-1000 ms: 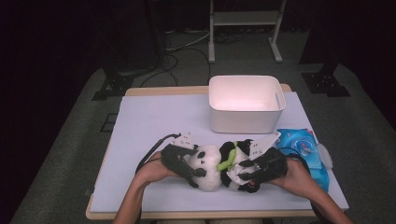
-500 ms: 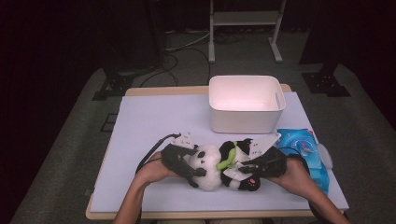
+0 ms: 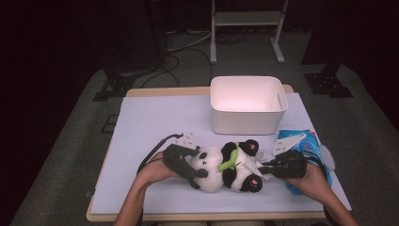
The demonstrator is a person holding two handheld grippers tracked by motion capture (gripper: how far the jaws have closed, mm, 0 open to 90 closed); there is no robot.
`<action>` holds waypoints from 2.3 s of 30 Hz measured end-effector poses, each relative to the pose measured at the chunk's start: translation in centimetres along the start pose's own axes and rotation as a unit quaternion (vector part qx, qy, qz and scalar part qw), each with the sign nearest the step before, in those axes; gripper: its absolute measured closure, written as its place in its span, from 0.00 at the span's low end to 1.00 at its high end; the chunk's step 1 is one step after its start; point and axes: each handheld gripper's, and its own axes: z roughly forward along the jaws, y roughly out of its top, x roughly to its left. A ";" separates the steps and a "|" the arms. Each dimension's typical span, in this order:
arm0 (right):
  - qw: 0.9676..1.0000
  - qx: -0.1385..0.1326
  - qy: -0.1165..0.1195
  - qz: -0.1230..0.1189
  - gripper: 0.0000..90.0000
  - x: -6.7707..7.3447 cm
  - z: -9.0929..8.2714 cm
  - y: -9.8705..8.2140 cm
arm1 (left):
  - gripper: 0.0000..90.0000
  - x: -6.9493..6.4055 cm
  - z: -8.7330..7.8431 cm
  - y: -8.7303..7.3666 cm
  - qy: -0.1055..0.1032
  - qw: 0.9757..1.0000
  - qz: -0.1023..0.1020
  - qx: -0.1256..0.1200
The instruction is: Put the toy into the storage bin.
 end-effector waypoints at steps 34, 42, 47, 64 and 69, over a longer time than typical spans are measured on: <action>0.998 -0.053 -0.016 0.022 0.92 -2.0 -2.3 1.3 | 0.21 -0.7 0.7 0.8 0.001 1.000 0.011 0.004; 0.999 -0.025 0.002 0.021 0.92 -0.8 -0.6 0.3 | 0.21 -1.0 0.9 0.9 0.005 1.000 0.016 0.005; 0.999 -0.035 0.011 0.007 0.92 -0.4 -1.1 1.9 | 0.21 -1.1 0.9 0.9 0.006 1.000 0.016 0.003; 0.997 0.008 0.003 -0.077 0.92 0.2 1.7 10.7 | 0.21 -1.7 1.0 0.9 0.009 1.000 0.024 0.002; 0.997 0.011 -0.001 -0.073 0.92 0.0 1.5 9.8 | 0.21 -1.6 0.8 0.9 0.013 1.000 0.025 0.000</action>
